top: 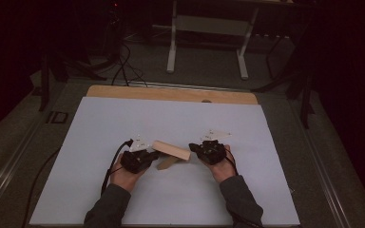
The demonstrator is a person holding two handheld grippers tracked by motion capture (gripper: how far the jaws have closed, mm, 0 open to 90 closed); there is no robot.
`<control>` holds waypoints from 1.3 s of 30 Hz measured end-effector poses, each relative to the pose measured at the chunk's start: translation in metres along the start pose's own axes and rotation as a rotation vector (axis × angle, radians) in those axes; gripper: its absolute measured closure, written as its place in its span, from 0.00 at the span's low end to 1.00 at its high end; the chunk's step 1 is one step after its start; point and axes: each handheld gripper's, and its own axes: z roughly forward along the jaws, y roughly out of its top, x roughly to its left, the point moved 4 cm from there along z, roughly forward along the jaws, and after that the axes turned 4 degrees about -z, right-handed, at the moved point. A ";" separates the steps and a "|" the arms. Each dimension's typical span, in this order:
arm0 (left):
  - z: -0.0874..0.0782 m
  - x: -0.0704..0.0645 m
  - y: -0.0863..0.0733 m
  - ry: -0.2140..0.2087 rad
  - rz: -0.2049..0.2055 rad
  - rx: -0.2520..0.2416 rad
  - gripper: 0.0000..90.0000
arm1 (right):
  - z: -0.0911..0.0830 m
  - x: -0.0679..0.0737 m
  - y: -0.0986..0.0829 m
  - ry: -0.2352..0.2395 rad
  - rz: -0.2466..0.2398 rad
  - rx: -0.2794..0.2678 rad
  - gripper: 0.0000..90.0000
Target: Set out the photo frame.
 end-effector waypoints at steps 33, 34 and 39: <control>0.015 -0.003 0.007 0.007 0.009 0.054 1.00 | -0.002 0.010 -0.004 0.039 -0.009 -0.008 1.00; 0.014 -0.003 0.008 0.004 0.006 0.050 1.00 | -0.003 0.010 -0.004 0.038 -0.010 -0.009 1.00; 0.005 -0.006 0.011 -0.007 0.002 0.035 1.00 | -0.008 0.011 -0.005 0.040 -0.016 -0.016 1.00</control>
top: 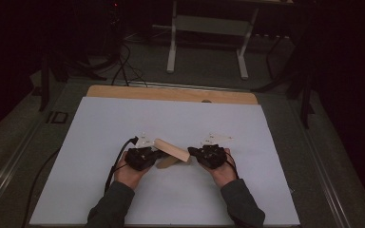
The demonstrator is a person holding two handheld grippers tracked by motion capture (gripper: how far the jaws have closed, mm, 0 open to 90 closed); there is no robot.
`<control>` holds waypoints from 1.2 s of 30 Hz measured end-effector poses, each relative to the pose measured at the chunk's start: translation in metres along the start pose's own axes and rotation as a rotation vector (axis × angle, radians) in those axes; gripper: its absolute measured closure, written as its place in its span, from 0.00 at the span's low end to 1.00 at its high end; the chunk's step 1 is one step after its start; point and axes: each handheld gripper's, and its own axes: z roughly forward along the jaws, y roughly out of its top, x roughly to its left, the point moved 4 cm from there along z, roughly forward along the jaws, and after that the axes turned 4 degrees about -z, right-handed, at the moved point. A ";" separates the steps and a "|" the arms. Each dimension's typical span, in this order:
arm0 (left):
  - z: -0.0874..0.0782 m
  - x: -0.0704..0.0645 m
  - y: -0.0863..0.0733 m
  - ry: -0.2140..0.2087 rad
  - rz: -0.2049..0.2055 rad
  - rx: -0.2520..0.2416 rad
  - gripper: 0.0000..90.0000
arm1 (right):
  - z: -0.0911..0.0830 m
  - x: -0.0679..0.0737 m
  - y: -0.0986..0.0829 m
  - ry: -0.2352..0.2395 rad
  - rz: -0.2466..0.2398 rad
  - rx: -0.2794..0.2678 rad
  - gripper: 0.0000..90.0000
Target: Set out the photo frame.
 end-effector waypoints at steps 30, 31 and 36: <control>-0.002 -0.020 0.010 -0.023 0.026 0.008 0.99 | -0.008 0.010 -0.005 -0.004 -0.033 0.008 1.00; -0.002 -0.021 0.010 -0.022 0.026 0.007 0.99 | -0.008 0.010 -0.005 -0.004 -0.035 0.008 1.00; -0.003 -0.022 0.010 -0.027 0.028 0.008 0.99 | -0.009 0.012 -0.006 -0.002 -0.039 0.009 1.00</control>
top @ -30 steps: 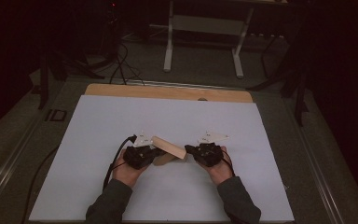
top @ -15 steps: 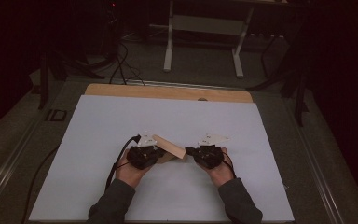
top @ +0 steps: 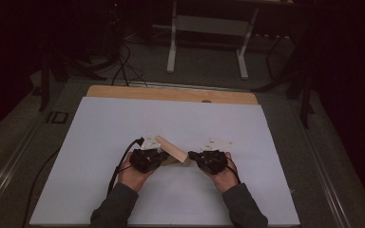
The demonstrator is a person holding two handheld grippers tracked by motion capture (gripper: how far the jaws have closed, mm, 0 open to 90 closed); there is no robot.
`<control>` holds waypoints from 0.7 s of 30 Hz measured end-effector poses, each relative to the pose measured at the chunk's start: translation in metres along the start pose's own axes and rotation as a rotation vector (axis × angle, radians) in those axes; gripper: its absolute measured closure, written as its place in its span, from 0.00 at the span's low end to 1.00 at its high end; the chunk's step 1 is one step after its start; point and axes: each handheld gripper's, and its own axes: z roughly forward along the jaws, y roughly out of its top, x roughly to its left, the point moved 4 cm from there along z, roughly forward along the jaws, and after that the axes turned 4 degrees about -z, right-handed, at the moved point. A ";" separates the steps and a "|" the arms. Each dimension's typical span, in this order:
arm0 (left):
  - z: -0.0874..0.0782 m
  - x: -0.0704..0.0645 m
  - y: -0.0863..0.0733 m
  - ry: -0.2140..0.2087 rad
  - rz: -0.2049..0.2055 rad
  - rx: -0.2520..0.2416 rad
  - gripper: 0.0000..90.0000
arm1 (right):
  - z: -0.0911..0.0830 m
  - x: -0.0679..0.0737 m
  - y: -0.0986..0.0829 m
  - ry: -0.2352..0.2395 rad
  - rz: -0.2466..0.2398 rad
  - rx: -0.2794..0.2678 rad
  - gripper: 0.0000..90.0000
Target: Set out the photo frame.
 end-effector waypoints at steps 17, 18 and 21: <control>0.003 -0.005 0.000 -0.008 0.018 0.017 0.99 | 0.000 0.006 0.000 0.002 -0.015 0.008 1.00; 0.003 -0.004 0.000 -0.007 0.016 0.018 1.00 | 0.000 0.007 0.001 0.004 -0.016 0.007 1.00; 0.004 -0.002 0.000 -0.005 0.014 0.023 1.00 | 0.001 0.009 0.001 0.009 -0.025 0.010 1.00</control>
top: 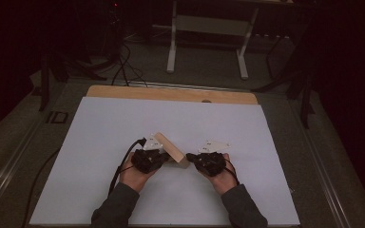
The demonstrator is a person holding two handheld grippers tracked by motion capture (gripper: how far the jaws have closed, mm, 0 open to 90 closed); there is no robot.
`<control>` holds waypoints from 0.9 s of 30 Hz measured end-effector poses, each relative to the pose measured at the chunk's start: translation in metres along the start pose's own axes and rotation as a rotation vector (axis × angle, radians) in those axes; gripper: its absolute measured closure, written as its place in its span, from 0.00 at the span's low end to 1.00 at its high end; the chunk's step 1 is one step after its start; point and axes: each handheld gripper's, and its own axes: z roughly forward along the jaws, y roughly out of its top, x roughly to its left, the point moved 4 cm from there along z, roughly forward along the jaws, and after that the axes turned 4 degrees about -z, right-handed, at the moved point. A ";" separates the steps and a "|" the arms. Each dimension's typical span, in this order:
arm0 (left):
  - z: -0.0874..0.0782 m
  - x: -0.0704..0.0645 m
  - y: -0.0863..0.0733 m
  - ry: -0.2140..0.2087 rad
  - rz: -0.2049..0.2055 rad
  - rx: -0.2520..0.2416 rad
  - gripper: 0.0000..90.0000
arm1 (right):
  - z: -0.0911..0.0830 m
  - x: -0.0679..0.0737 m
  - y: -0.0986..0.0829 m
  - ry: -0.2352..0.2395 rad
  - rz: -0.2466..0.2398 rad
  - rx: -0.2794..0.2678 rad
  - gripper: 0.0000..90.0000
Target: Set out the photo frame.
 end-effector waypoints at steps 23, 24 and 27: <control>0.006 0.012 -0.002 0.007 0.007 0.000 1.00 | 0.007 0.018 0.006 0.035 -0.036 0.002 1.00; 0.006 0.013 -0.002 0.002 0.002 0.000 1.00 | 0.007 0.019 0.006 0.036 -0.035 0.001 1.00; 0.008 0.017 -0.002 -0.020 -0.034 -0.009 1.00 | 0.009 0.020 0.007 0.043 -0.040 0.001 1.00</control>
